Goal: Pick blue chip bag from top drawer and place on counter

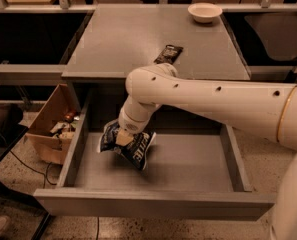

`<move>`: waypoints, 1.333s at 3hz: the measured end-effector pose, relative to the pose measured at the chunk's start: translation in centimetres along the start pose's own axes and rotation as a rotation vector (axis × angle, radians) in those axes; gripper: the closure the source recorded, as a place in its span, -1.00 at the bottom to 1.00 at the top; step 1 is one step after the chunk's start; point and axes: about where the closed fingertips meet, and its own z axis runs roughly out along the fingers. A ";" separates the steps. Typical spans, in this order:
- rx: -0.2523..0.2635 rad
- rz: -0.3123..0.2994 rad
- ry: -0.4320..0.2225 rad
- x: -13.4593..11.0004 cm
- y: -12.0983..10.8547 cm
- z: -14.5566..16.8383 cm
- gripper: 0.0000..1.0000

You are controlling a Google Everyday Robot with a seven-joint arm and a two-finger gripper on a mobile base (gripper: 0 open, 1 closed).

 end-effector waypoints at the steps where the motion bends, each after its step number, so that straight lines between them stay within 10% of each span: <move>1: 0.128 -0.066 0.117 -6.0 0.5 -8.1 1.00; 2: 0.339 -0.180 0.183 -16.0 -3.7 -21.8 1.00; 4: 0.244 -0.371 0.405 -22.6 -8.3 -20.7 1.00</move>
Offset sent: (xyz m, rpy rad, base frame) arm -0.0327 0.0885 0.4571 -0.5373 -0.2593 0.1104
